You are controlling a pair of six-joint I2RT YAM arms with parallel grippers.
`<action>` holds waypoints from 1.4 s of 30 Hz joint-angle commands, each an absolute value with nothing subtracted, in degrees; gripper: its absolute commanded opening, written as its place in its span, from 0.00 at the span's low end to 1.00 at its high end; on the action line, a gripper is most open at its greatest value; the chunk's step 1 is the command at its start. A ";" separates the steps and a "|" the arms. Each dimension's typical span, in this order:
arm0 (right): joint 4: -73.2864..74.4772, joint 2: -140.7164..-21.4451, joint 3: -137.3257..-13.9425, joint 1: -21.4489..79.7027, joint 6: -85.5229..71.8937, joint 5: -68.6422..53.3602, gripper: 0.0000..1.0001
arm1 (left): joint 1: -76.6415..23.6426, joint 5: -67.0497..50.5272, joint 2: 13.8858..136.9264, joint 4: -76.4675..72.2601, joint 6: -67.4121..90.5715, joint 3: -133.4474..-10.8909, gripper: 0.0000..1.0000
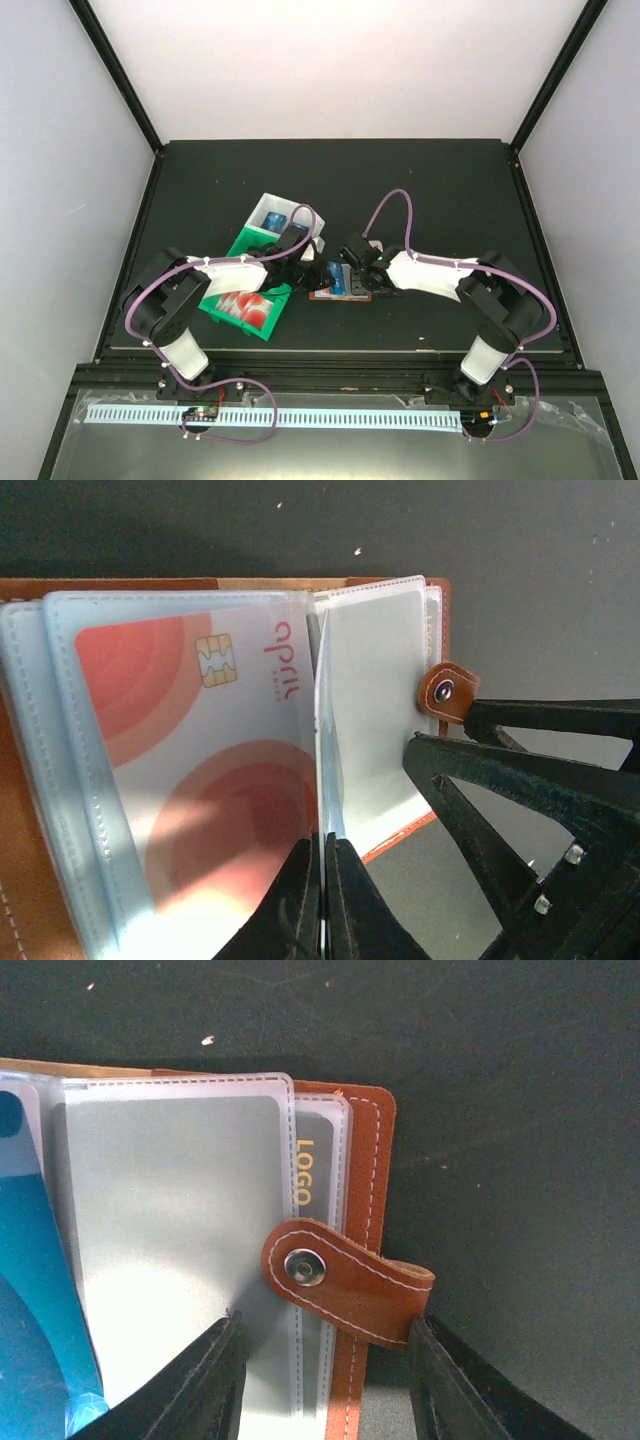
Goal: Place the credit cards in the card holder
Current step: Insert the credit card into the card holder.
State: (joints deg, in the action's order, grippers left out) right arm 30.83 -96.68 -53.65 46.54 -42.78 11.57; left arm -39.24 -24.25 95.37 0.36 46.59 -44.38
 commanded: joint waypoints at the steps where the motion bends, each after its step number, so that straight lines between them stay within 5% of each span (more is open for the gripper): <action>1: 31.06 -97.38 -52.12 46.67 -44.49 12.35 0.45 | -39.41 -22.81 95.83 -0.93 48.49 -42.76 0.02; 42: 28.81 -95.80 -49.68 46.71 -46.33 11.29 0.45 | -38.00 -28.56 101.17 -3.53 60.51 -41.92 0.02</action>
State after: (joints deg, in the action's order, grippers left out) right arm 27.86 -95.39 -51.24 46.54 -45.54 11.44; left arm -38.20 -28.64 98.24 -6.59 59.42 -41.54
